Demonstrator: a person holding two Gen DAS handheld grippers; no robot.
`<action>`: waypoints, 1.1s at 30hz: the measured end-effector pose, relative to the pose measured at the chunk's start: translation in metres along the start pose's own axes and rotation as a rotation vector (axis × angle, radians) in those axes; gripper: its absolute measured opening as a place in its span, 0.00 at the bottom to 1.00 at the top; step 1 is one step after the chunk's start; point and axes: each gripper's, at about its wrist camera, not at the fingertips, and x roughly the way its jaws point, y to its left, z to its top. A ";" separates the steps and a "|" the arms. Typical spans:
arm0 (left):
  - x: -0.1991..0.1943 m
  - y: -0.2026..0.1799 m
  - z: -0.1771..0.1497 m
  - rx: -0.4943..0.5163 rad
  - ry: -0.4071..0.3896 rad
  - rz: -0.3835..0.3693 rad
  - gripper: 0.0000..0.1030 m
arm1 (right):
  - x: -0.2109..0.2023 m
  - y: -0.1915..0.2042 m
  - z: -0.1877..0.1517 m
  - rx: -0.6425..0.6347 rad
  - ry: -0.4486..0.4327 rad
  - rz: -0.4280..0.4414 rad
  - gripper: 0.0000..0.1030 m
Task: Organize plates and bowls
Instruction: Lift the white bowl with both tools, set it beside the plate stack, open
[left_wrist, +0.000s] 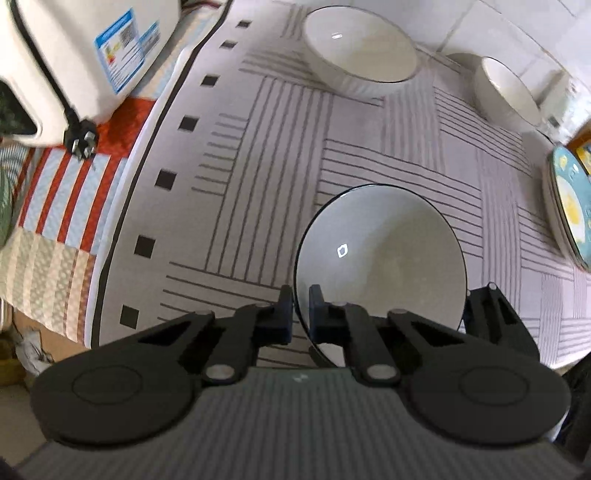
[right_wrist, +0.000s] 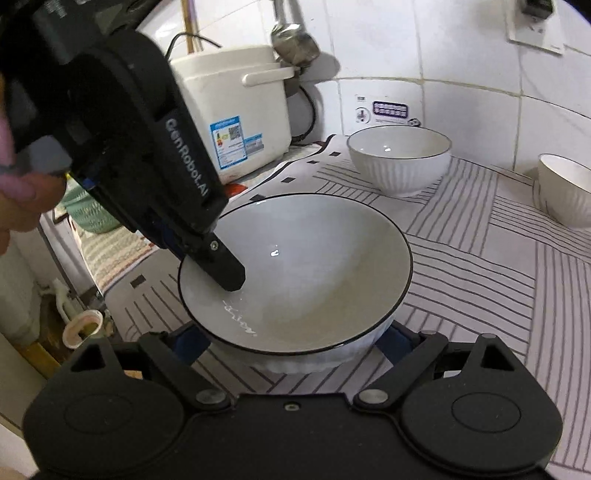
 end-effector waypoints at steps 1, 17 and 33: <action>-0.003 -0.004 -0.001 0.016 -0.006 0.001 0.07 | -0.004 0.000 0.000 -0.005 -0.010 -0.008 0.93; -0.018 -0.097 0.022 0.166 -0.041 -0.094 0.07 | -0.069 -0.054 0.005 0.091 -0.079 -0.172 0.93; 0.023 -0.158 0.064 0.258 -0.055 -0.135 0.07 | -0.064 -0.121 0.012 0.034 -0.081 -0.302 0.93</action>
